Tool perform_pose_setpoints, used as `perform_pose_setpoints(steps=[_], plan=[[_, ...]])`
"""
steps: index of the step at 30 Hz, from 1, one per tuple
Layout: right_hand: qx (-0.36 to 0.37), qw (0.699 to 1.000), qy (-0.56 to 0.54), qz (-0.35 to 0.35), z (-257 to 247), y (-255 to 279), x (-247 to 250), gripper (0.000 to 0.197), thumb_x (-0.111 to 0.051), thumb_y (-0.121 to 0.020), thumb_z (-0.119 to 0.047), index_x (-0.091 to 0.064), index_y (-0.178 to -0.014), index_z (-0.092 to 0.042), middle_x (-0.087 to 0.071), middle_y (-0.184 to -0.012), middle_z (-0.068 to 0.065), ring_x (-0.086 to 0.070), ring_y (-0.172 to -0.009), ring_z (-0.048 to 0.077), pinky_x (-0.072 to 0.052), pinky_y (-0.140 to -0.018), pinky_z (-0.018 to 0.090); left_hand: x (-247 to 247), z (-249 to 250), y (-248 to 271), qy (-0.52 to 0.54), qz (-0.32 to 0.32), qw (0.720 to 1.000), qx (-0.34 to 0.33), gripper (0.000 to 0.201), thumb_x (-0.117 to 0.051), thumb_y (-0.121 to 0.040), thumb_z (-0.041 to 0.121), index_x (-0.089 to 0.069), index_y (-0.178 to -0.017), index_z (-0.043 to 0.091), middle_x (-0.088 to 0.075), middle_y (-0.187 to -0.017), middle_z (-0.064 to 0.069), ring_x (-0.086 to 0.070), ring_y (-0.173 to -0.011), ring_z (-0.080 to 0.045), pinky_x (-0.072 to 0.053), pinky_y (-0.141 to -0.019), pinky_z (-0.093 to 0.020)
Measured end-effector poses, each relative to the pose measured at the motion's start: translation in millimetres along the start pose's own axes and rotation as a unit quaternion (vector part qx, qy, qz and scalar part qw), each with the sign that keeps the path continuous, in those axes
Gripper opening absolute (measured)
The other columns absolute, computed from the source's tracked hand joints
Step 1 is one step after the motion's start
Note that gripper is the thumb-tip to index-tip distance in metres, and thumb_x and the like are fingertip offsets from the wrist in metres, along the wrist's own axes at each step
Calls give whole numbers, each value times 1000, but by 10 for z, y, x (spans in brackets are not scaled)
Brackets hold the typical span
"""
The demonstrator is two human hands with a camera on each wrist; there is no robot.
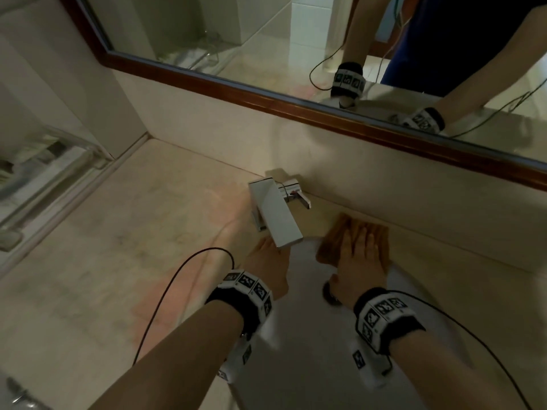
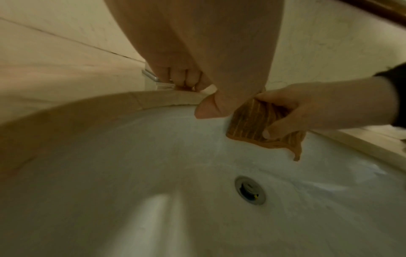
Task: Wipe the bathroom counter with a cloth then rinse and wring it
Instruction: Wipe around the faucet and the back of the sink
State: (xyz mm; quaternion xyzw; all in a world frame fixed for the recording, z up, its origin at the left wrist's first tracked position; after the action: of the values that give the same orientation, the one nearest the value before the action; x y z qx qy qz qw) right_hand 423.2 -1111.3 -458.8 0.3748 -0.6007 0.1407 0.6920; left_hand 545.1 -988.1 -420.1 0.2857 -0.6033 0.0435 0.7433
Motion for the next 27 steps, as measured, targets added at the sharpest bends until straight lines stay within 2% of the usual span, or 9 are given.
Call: perform_pose_setpoints(steps=[4,7,9,11,13,16,20,24,27], plan=[[48,998,-2,29,-453,-190,41,105,-60,-84,-38,15,-149,-2,11,-156,26,4,-146,38,-1,-120,46,16,-96,51,49,34,998,-14,67,-50,-90,12,-18,-149,11,-25,-152,-11,-32,-135,-28,-28,-109,-31],[101,993,-20,55,-936,-322,-2,101,-56,-86,-39,16,-150,-6,12,-158,23,7,-146,37,8,-118,43,-16,-209,20,77,35,996,-29,73,-49,-90,9,-11,-152,10,-16,-157,-10,-24,-140,-27,-27,-111,-29],[107,992,-26,66,-1111,-364,-84,91,-50,-88,-39,6,-152,-8,5,-158,23,5,-146,39,14,-115,43,-73,-311,17,85,29,995,-39,79,-50,-88,7,-5,-152,10,-6,-159,-10,-19,-143,-27,-28,-111,-32],[104,992,-29,58,-1111,-344,-153,76,-48,-89,-31,-12,-152,-6,-12,-157,24,-6,-146,40,7,-117,44,-90,-377,47,97,26,993,-63,80,-49,-85,1,-6,-152,9,-4,-160,-10,-18,-143,-28,-32,-108,-34],[96,991,-58,69,-1065,-242,-79,64,-51,-89,-22,-30,-146,-1,-31,-150,25,-23,-142,41,-11,-117,48,-47,-374,76,113,45,987,-101,80,-50,-82,-2,-11,-152,6,-11,-158,-14,-21,-143,-31,-34,-107,-37],[70,989,-100,82,-1037,-67,35,55,-57,-88,-15,-42,-138,5,-43,-142,24,-38,-134,37,-28,-113,44,18,-321,69,100,38,986,-129,76,-51,-88,6,-7,-151,5,-14,-157,-16,-20,-143,-32,-29,-112,-40],[124,989,-17,83,-1159,-77,-132,78,-71,-74,-35,-44,-141,-7,-46,-144,16,-35,-138,35,11,-118,45,-9,-296,-33,25,33,989,-145,80,-53,-90,17,-2,-151,5,-9,-157,-14,-5,-146,-30,-9,-121,-39],[136,988,23,70,-1106,-100,-161,84,-59,-76,-38,-28,-149,-10,-30,-154,15,-14,-146,35,2,-118,57,-123,-338,-100,-19,13,988,-151,80,-51,-91,21,-1,-151,3,-5,-159,-15,-2,-147,-28,4,-119,-37],[121,988,4,95,-1022,-29,-64,73,-57,-78,-19,-34,-147,-14,-30,-154,10,-13,-148,27,8,-119,48,-150,-354,-92,-16,7,988,-156,83,-53,-88,17,0,-151,2,-3,-159,-15,0,-147,-27,0,-120,-39]])
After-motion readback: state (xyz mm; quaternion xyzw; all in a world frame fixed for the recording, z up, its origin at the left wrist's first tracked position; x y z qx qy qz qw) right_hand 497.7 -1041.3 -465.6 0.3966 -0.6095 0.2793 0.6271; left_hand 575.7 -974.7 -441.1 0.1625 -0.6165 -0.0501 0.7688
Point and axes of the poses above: each hand's wrist, its own y-axis away from the middle knuckle, its own x-axis out of the back of the hand, z = x × y, the point moved 3 cm from there along -y, towards the middle knuckle
